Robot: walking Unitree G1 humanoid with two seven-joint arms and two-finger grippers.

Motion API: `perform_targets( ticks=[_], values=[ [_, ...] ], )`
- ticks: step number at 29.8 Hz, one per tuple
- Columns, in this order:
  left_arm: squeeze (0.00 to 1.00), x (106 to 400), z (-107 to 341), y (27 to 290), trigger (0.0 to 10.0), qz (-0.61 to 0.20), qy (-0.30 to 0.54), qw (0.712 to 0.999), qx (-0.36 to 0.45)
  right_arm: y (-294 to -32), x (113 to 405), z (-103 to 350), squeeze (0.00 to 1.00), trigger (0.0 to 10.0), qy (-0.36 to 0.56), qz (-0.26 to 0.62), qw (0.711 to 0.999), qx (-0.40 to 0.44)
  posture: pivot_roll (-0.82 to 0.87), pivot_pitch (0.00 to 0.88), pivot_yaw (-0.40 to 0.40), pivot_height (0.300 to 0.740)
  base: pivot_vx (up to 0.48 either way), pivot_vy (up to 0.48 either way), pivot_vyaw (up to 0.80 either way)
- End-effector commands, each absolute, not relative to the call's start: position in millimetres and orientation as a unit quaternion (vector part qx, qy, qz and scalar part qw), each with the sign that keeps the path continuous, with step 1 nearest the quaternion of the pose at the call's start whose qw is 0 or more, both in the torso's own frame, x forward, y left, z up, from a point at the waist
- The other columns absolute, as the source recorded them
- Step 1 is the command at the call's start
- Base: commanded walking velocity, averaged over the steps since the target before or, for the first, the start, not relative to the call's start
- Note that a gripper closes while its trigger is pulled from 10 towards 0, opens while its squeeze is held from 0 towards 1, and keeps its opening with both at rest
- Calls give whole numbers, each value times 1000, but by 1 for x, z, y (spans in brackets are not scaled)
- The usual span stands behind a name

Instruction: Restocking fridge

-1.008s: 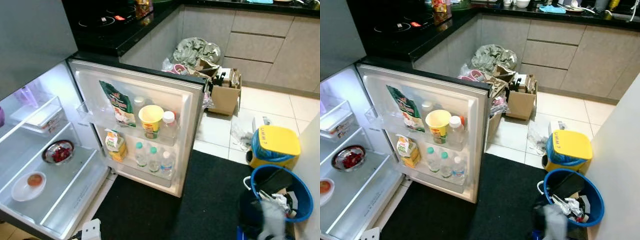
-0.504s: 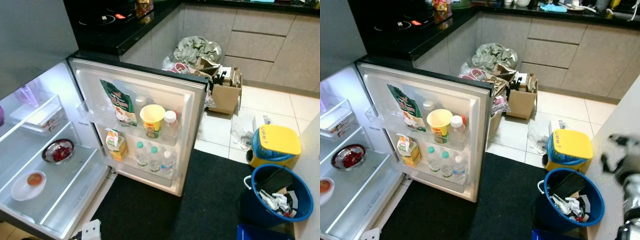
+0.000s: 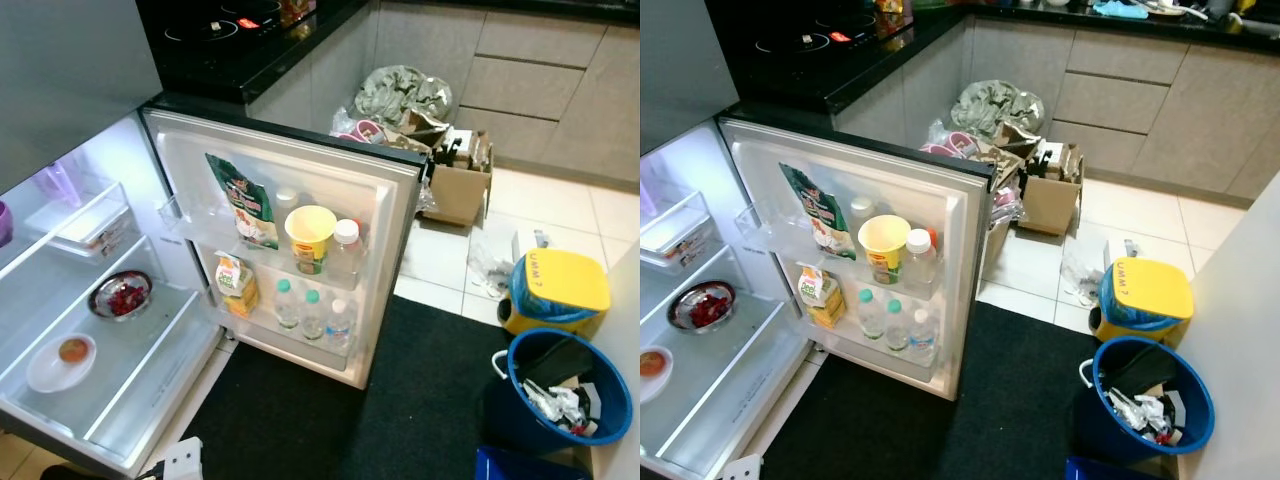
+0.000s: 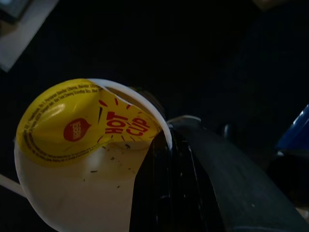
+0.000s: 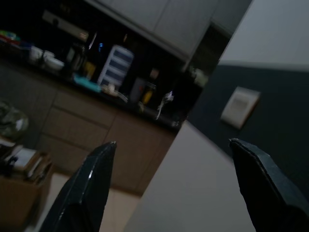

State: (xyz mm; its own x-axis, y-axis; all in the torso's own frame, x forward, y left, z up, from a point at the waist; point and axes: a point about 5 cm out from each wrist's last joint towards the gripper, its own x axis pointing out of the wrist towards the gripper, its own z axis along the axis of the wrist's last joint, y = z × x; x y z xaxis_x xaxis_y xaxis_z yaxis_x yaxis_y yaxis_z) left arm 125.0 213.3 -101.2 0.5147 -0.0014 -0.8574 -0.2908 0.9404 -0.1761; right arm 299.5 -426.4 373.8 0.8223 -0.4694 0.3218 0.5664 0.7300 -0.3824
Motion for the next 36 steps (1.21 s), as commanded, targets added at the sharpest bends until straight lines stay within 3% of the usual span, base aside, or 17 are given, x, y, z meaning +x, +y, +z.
perform_targets(
  ticks=[1, 4, 9, 13, 14, 18, 20, 22, 23, 25, 26, 29, 31, 33, 34, 35, 36],
  values=[
    [0, 120, -103, 212, 10000, 80, 493, 854, -147, -427, 294, 387, 0, 10000, -113, -286, 917, -252, -84, 0, -31, 740, 0, 0, 0],
    [0, 119, -103, 214, 10000, 81, 493, 854, -145, -421, 288, 422, 0, 10000, -153, -289, 903, -280, -86, 0, -39, 740, 0, 0, 0],
    [0, 119, -103, 214, 10000, 81, 493, 854, -144, -423, 285, 424, 0, 10000, -156, -288, 905, -271, -89, 0, -40, 740, 0, 0, 0],
    [0, 120, -103, 212, 10000, 80, 491, 855, -146, -452, 285, 314, 0, 10000, -8, -314, 928, -200, -74, 0, -49, 740, 0, 0, 0],
    [0, 120, -103, 212, 10000, 80, 491, 855, -146, -452, 285, 314, 0, 10000, -8, -314, 928, -200, -74, 0, -49, 740, 0, 0, 0],
    [0, 117, -104, 212, 10000, 79, 495, 853, -145, -450, 274, 204, 0, 10000, 127, -310, 933, -135, -61, 0, -47, 740, 0, 0, 0],
    [0, 117, -104, 212, 10000, 79, 495, 853, -145, -450, 274, 204, 0, 10000, 127, -310, 933, -135, -61, 0, -47, 740, 0, 0, 0],
    [0, 116, -104, 213, 10000, 77, 498, 852, -141, -432, 259, 129, 0, 10000, 213, -297, 927, -83, -63, 0, -42, 740, 0, 0, 0],
    [0, 116, -104, 213, 10000, 77, 498, 852, -141, -432, 259, 129, 0, 10000, 213, -297, 927, -83, -63, 0, -42, 740, 0, 0, 0],
    [0, 116, -104, 214, 10000, 75, 498, 853, -139, -400, 237, 58, 0, 10000, 298, -267, 915, -41, -55, 0, -33, 740, 0, 0, 0],
    [0, 116, -104, 214, 10000, 75, 498, 853, -139, -400, 237, 58, 0, 10000, 298, -267, 915, -41, -55, 0, -33, 740, 0, 0, 0],
    [0, 118, -103, 214, 10000, 73, 496, 854, -138, -367, 222, 14, 0, 10000, 351, -228, 908, -9, -54, 0, -28, 740, 0, 0, 0],
    [0, 119, -103, 214, 10000, 72, 496, 855, -136, -331, 209, -21, 0, 10000, 398, -184, 898, 17, -59, 0, -24, 740, 0, 0, 0],
    [0, 119, -103, 214, 10000, 72, 496, 855, -136, -331, 209, -21, 0, 10000, 398, -184, 898, 17, -59, 0, -24, 740, 0, 0, 0],
    [0, 120, -103, 214, 10000, 70, 496, 855, -135, -311, 201, -37, 0, 10000, 423, -159, 892, 23, -59, 0, -24, 740, 0, 0, 0],
    [0, 120, -103, 214, 10000, 70, 496, 855, -135, -311, 201, -37, 0, 10000, 423, -159, 892, 23, -59, 0, -24, 740, 0, 0, 0],
    [0, 120, -102, 214, 10000, 69, 495, 855, -135, -288, 193, -53, 0, 10000, 448, -126, 885, 27, -54, 0, -21, 740, 0, 0, 0]
  ],
)
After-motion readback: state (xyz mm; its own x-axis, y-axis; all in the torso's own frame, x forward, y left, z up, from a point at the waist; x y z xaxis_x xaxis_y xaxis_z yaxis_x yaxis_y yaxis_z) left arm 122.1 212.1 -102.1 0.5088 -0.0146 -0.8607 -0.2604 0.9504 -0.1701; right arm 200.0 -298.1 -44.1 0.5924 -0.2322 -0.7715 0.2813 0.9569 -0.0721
